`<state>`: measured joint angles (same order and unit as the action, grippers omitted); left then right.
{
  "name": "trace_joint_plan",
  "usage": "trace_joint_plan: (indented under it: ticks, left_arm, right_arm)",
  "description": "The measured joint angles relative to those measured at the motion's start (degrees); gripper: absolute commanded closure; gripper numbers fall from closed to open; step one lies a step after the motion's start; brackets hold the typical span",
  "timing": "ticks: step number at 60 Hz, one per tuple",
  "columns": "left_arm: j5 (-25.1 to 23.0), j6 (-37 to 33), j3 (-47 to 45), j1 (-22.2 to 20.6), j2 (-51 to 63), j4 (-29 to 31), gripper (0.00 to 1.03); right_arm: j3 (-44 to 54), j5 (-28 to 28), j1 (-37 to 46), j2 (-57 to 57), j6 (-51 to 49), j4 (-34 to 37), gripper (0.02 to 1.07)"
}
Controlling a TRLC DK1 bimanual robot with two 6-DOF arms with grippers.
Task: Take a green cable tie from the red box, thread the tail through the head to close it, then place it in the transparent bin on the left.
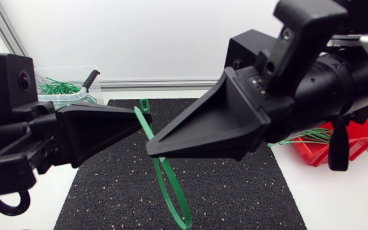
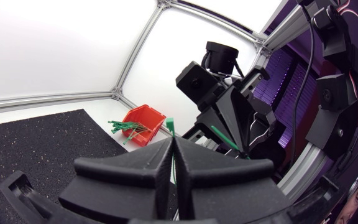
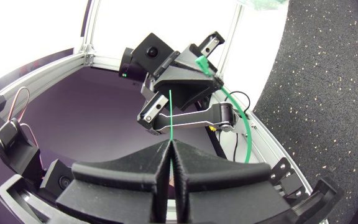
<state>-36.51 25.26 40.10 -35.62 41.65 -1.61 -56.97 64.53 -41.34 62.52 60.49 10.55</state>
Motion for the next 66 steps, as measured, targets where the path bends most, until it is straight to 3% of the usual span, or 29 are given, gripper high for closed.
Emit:
trace_joint_plan:
  ticks: [66]
  left_arm:
    - [3.2, -1.3, -0.1, -1.7, -0.9, 0.0, 1.00]
  right_arm:
    - [-0.4, 1.7, 3.9, 3.2, 0.0, 0.3, 1.01]
